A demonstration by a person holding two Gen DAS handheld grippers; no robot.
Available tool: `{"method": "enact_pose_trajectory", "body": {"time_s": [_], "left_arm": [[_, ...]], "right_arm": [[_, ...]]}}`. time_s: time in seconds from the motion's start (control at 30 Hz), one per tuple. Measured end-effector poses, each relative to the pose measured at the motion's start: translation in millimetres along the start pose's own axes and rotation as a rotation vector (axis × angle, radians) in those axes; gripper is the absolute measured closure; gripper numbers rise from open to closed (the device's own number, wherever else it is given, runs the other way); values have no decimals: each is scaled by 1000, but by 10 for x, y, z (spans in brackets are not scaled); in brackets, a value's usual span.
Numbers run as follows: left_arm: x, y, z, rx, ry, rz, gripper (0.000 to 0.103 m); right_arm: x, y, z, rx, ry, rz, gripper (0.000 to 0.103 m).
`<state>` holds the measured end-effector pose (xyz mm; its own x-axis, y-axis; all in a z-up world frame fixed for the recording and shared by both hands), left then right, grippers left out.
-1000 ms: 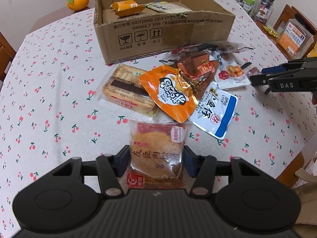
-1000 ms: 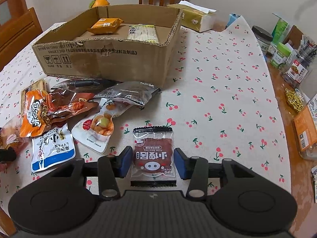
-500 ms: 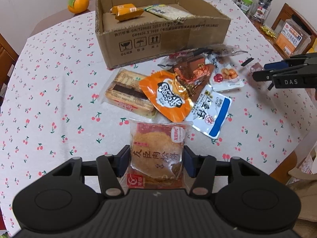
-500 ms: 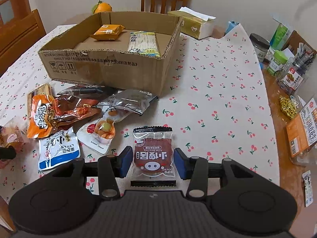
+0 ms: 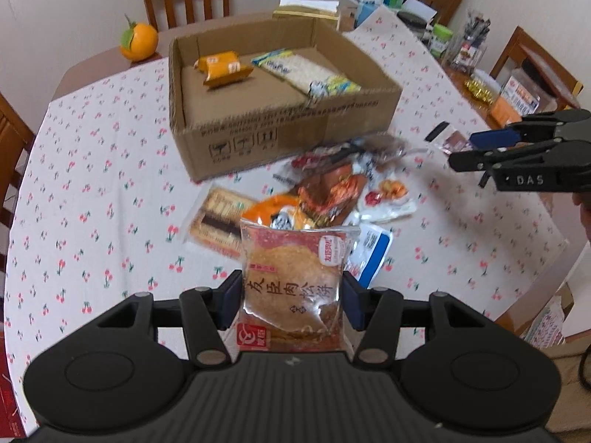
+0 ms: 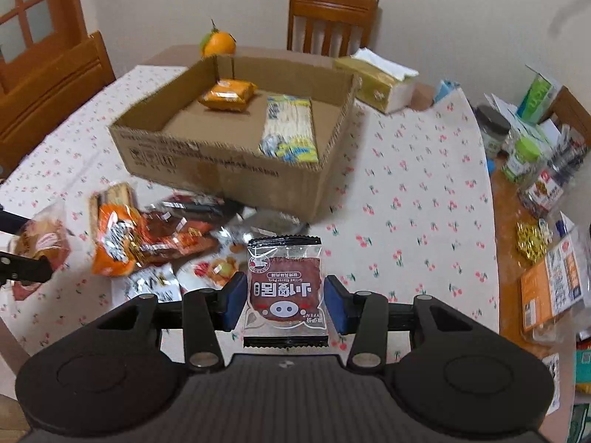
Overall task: Organize snacks
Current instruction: 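Lower the pastry and jerky packet into the box and open both tools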
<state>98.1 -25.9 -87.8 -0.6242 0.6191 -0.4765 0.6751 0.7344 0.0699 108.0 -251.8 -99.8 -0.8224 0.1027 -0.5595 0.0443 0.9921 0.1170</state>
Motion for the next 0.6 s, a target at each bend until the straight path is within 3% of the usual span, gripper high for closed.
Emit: {"method": "enact_pose_trajectory", "body": {"time_s": [0.6], "left_arm": [[-953, 449, 86, -72, -121, 68, 49]], "right_arm": [[-599, 311, -59, -99, -89, -117, 52]]}}
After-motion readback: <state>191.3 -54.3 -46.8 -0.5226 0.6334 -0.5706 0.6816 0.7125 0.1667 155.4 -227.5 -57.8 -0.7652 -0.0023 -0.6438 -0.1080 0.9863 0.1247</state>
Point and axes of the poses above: each gripper's, at about its wrist camera, not at the fingertips, and z roughly the way its jaws point, y to its left, x to its underside, the point moved 2 cm from there along z, roughly the way its jaws point, and after that the axes turned 14 degrees about z, right-handed, at the moved point
